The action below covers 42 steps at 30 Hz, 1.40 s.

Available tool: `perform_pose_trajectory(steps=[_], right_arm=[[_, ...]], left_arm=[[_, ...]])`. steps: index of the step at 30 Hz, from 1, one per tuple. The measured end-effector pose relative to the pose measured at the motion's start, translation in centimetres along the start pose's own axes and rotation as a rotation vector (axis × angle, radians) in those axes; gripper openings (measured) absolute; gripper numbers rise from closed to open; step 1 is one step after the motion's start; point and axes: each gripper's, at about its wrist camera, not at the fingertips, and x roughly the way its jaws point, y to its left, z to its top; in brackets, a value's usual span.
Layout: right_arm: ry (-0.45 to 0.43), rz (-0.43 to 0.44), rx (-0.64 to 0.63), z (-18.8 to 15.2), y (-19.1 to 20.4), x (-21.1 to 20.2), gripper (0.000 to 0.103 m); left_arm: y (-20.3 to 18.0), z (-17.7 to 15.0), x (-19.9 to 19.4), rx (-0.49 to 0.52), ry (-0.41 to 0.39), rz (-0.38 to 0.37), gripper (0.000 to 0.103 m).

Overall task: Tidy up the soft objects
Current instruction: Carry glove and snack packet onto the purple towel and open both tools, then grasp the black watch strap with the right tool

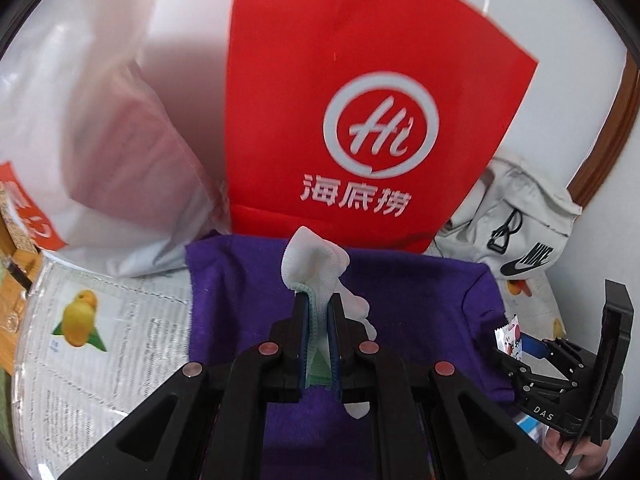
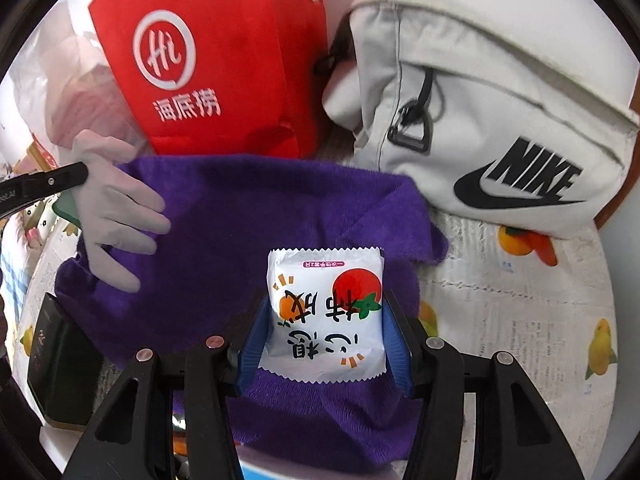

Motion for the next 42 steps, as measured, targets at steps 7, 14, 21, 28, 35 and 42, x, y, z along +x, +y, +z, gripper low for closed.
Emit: perform_pose_trajectory(steps=[7, 14, 21, 28, 35, 42], right_arm=[[0.067, 0.02, -0.012, 0.6, 0.0, 1.9, 0.053], [0.099, 0.023, -0.016, 1.6, 0.1, 2.7, 0.053], [0.109, 0.044, -0.034, 2.5, 0.7, 3.7, 0.065], [0.075, 0.025, -0.058, 1.6, 0.7, 1.4, 0.072], [-0.036, 0.01, -0.024, -1.0, 0.3, -4.8, 0.074], [-0.117, 0.051, -0.017, -5.1, 1.7, -10.8, 0.074]], left_arm=[[0.4, 0.0, 3.6, -0.005, 0.086, 0.047, 0.009], [1.0, 0.0, 4.8, 0.001, 0.13, 0.075, 0.01], [1.0, -0.2, 5.2, 0.02, 0.148, 0.071, 0.032], [0.7, -0.6, 2.6, 0.038, 0.104, 0.098, 0.054], [1.1, -1.6, -2.1, -0.013, 0.032, 0.094, 0.055], [1.7, -4.0, -7.5, -0.05, 0.003, 0.035, 0.055]])
